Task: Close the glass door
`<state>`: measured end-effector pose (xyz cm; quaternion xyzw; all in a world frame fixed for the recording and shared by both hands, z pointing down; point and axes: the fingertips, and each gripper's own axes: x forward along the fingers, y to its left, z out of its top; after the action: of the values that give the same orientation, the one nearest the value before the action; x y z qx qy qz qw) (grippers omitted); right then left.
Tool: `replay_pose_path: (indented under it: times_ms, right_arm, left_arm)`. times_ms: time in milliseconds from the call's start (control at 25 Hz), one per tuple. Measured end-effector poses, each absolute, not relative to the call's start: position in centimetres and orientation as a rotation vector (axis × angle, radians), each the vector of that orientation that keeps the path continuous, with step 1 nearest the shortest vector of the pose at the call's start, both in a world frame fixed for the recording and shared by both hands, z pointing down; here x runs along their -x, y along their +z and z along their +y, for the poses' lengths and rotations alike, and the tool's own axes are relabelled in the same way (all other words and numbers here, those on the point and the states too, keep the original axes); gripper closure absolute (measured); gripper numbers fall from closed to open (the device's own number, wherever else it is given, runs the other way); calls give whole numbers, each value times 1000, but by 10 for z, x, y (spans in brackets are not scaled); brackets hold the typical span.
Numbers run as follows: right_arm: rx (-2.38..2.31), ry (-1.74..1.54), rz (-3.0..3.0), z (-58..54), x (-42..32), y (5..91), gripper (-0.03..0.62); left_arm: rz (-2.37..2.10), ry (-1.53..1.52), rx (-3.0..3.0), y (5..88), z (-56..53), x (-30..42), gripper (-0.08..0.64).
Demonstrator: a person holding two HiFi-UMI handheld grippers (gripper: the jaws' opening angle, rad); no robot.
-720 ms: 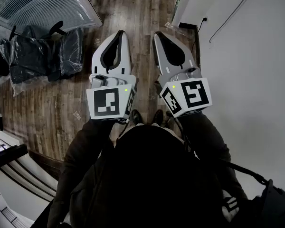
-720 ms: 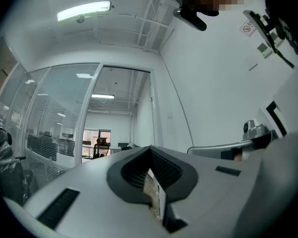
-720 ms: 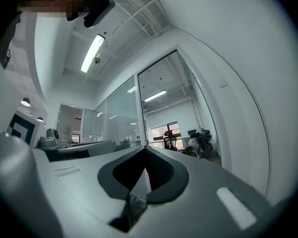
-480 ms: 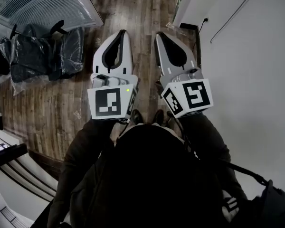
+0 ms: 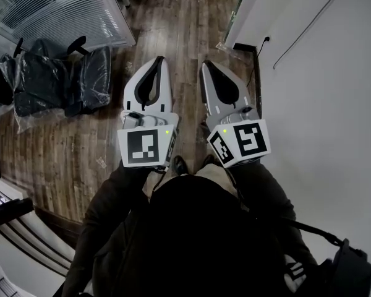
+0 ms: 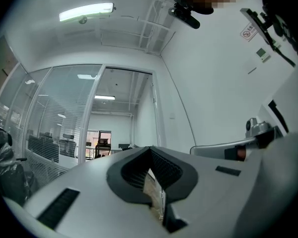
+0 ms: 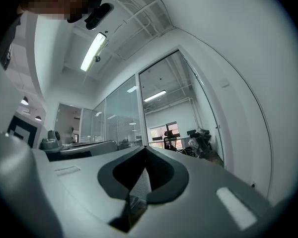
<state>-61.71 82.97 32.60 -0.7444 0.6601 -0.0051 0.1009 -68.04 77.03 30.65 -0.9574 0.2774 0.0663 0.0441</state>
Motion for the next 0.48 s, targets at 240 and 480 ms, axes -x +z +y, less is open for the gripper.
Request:
replay_pose_path:
  times_ms: [240, 480]
  right_arm:
    - [2209, -20, 1953, 803, 592, 326, 591]
    - [2203, 0, 1953, 761, 539, 338, 591]
  left_arm:
    - [844, 174, 2946, 315, 740, 655, 563]
    - [823, 134, 2936, 333, 694, 596, 563]
